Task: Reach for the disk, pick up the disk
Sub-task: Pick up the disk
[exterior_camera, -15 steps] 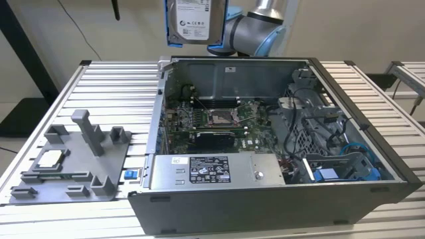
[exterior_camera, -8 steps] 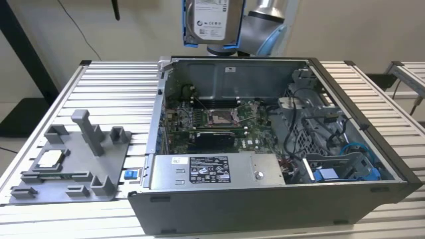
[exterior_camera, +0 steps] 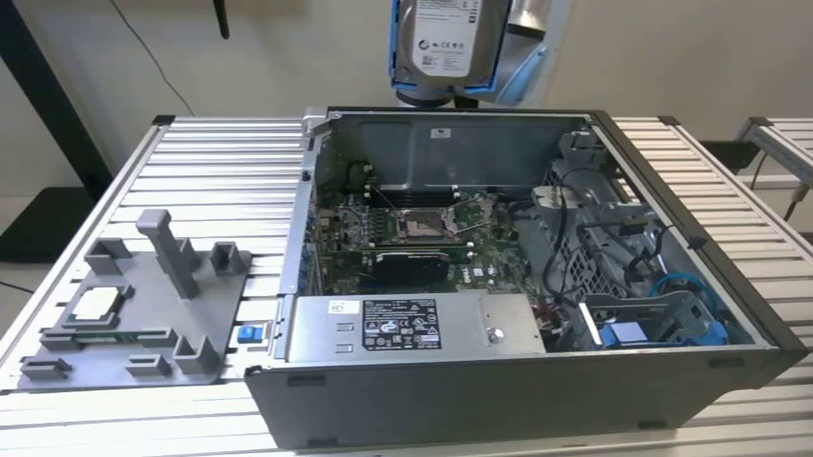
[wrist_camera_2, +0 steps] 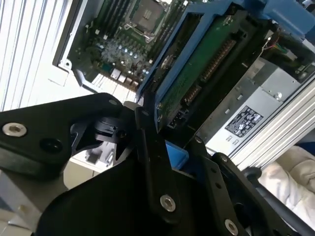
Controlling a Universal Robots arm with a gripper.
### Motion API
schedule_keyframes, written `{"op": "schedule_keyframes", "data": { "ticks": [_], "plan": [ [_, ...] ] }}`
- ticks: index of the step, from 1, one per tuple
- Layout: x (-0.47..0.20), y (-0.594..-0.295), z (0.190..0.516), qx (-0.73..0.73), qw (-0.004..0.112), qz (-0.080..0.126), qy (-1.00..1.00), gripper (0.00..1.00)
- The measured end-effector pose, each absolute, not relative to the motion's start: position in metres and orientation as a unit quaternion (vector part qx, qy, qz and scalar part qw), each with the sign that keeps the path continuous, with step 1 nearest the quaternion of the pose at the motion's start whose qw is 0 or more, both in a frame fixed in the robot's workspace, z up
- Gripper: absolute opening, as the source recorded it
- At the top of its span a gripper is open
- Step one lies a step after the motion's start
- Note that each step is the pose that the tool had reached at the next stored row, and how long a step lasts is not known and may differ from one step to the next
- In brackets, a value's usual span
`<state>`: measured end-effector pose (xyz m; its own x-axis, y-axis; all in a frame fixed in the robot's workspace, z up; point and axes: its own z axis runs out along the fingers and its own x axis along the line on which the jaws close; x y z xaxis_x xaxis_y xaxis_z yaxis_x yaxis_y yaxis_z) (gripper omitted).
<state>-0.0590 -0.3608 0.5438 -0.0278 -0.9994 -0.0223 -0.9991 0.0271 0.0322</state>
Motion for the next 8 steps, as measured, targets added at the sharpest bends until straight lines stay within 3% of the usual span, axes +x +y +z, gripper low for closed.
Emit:
{"op": "schedule_keyframes", "data": {
  "ticks": [8],
  "plan": [
    [-0.024,-0.361,0.544,0.697,0.003,-0.019,-0.717,0.0]
  ]
}}
